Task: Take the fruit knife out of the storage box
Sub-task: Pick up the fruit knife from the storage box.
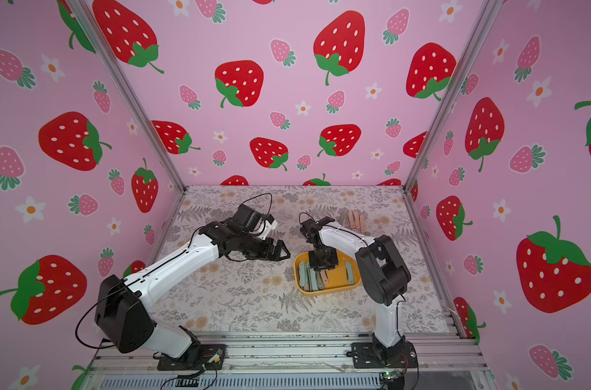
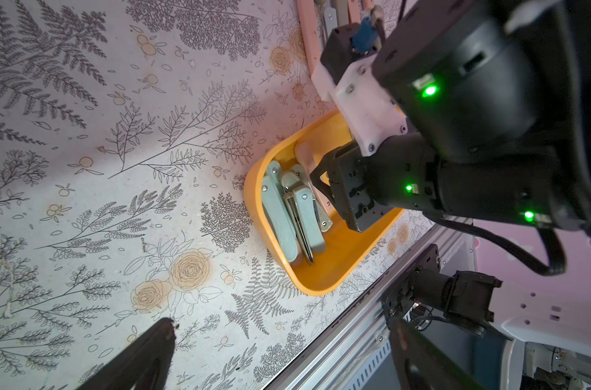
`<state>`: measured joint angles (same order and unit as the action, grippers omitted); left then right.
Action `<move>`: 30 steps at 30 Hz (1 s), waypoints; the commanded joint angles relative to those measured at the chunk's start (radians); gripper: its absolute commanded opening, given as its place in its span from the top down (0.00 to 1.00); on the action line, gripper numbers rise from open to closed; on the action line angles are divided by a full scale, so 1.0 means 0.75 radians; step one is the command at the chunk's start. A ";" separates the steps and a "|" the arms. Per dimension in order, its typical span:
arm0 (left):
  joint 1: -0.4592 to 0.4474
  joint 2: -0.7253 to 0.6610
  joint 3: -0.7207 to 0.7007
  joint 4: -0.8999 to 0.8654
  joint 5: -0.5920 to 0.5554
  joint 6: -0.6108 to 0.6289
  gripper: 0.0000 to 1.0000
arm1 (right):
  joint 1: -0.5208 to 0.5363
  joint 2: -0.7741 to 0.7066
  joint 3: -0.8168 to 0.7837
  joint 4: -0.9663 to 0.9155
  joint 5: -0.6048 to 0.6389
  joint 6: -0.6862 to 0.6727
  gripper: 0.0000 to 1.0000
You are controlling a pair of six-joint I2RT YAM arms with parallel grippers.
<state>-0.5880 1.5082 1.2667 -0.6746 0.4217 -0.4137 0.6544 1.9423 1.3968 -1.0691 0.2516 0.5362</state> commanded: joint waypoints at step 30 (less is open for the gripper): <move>0.101 0.133 0.112 0.031 0.093 0.024 0.01 | -0.113 -0.131 -0.036 -0.096 0.074 -0.009 0.85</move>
<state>-0.5129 1.6283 1.3376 -0.6842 0.4995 -0.3721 0.5869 1.9129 1.3743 -1.0985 0.2852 0.5484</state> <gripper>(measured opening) 0.992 0.220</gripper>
